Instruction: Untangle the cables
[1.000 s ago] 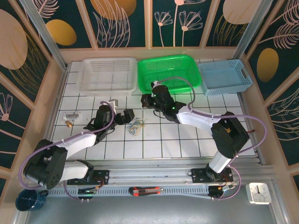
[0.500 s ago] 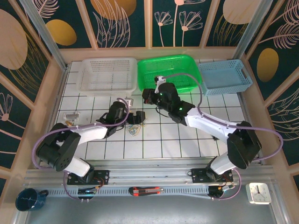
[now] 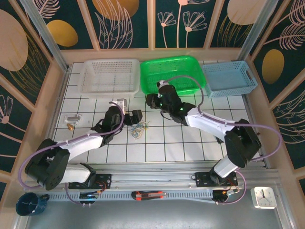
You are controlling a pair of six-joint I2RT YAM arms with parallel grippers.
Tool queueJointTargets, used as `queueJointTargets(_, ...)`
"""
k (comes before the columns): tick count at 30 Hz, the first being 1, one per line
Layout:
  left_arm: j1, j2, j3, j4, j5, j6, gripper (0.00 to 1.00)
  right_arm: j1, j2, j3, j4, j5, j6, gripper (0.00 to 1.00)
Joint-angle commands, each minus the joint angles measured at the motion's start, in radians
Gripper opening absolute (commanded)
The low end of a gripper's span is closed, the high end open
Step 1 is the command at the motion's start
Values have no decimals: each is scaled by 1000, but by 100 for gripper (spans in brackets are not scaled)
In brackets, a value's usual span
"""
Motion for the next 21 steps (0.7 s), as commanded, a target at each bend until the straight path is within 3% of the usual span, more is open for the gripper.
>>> queueJointTargets(1,29,31,65,-108,11,-53,88,-12,23,-35,-14,17,4,43)
queueJointTargets(4,41,115,145,-177,95,-18,82,-34,22,-67,-9,13,15,53)
queueJointTargets(9,42,262,259,-252,139,43,74,-72,-6,-124,2,-2,30,55)
queueJointTargets(21,19,452,427,-352,-25,178,61,-94,-68,-232,37,-9,51,55)
